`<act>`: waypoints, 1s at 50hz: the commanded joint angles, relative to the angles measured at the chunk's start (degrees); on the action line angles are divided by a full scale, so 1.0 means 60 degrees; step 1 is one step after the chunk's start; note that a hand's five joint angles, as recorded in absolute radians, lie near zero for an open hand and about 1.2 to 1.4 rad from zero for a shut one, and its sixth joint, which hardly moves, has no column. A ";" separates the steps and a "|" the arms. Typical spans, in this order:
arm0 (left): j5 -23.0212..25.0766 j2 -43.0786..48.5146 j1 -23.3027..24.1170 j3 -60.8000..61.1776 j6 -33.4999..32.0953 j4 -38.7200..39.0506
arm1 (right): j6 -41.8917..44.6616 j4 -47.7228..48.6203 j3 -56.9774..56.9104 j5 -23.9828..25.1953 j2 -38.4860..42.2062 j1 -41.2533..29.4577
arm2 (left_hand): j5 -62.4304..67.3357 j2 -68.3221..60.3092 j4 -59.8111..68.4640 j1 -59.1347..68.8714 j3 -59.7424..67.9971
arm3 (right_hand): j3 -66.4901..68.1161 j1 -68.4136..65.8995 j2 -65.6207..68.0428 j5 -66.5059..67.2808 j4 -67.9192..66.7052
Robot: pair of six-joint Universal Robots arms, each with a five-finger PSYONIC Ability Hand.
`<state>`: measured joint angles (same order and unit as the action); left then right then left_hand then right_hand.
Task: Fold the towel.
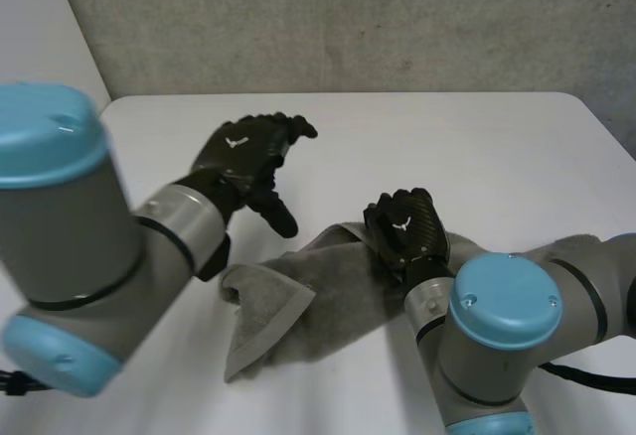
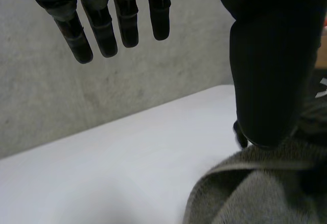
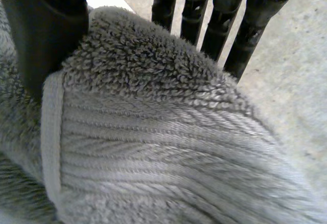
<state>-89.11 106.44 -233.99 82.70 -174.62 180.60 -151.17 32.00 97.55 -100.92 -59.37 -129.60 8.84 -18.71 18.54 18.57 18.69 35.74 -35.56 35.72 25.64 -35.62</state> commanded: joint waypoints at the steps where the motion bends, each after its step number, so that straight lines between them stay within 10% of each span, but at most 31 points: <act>1: -0.1510 0.1346 0.0576 -0.0672 0.0320 -0.0041 | 0.0440 0.0086 0.0440 -0.0011 -0.0709 0.0082 | 0.0608 -0.0631 0.0659 0.0654 0.0634 | 0.0798 -0.0829 0.0802 0.0814 -0.0818; 19: -0.2286 0.1903 0.0576 0.0558 0.0247 0.0120 | 0.0689 -0.0778 0.1422 0.0385 -0.2073 0.0844 | 0.1449 -0.1472 0.1500 0.1495 0.1475 | 0.0910 -0.0941 0.0914 0.0926 -0.0931; 27: -0.2287 0.1830 0.0503 0.1143 0.0203 0.0149 | 0.0733 -0.1291 0.1861 0.1497 -0.2292 0.2043 | 0.1449 -0.1472 0.1500 0.1495 0.1475 | 0.7371 -0.7403 0.7376 0.7388 -0.7392; 50: -0.2272 0.1551 0.0415 0.1466 0.0188 0.0442 | 0.0631 -0.2622 0.2272 0.2903 -0.5704 0.4255 | 0.1253 -0.1276 0.1304 0.1298 0.1279 | 0.7376 -0.7407 0.7381 0.7393 -0.7397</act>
<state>-102.83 115.67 -231.54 91.57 -173.47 183.18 -147.04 20.61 111.06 -87.10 -89.38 -108.53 13.33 -23.56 23.53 23.55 23.56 76.59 -75.78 73.56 65.72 -76.61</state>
